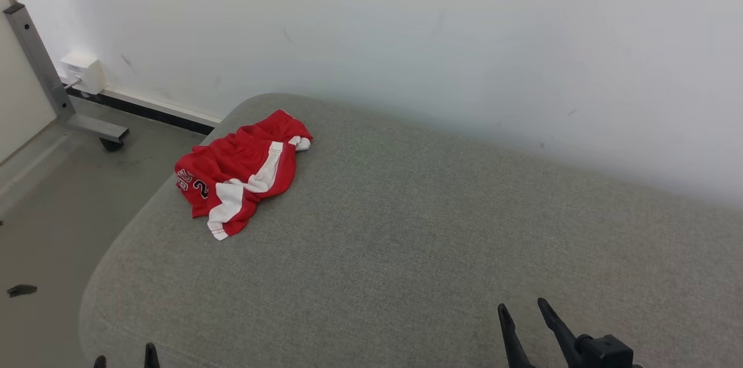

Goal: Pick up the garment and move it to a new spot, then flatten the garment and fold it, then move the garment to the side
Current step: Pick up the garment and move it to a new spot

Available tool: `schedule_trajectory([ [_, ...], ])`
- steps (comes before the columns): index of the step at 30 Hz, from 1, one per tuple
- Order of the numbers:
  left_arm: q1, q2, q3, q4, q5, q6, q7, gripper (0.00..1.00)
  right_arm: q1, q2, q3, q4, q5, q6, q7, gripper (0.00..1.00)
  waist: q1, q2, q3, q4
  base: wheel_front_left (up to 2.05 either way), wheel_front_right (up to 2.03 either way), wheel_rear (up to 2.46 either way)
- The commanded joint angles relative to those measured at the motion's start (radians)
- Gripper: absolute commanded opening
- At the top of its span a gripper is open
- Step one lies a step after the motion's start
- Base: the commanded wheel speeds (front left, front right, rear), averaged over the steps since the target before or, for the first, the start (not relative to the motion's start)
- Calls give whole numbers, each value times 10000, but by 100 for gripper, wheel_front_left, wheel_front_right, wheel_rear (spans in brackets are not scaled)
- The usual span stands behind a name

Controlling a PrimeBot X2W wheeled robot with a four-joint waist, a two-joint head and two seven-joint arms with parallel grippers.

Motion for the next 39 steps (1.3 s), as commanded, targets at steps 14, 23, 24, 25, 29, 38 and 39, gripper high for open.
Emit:
schedule_trajectory([
  [14,213,3,-91,-295,-30,224,-1,100,-125,7,50,13,61,-27,-42,100,0,0,56,221,0,0,0],
  [23,-614,79,-219,173,12,-19,5,100,-21,7,115,-20,171,-27,-42,100,0,0,119,255,0,0,0],
  [24,-859,147,-278,351,8,-85,109,100,-5,9,124,-33,160,-27,-42,100,0,0,141,255,0,0,0],
  [25,-1156,205,-316,576,-52,-122,270,100,-8,9,152,-46,136,-27,-43,100,0,0,200,220,0,0,0],
  [29,-2511,492,-260,1718,-367,-254,1168,100,-155,6,365,-14,32,-27,-43,100,0,0,490,-82,0,0,0],
  [38,-6036,1164,168,4857,-1362,-308,3483,100,-1127,-7,1163,-190,-581,-27,224,100,0,0,2019,-1564,0,0,0],
  [39,-6428,1167,253,5103,-1548,-287,3645,100,-1246,-57,1237,-242,-632,-27,281,100,0,0,2201,-1713,0,0,0],
])
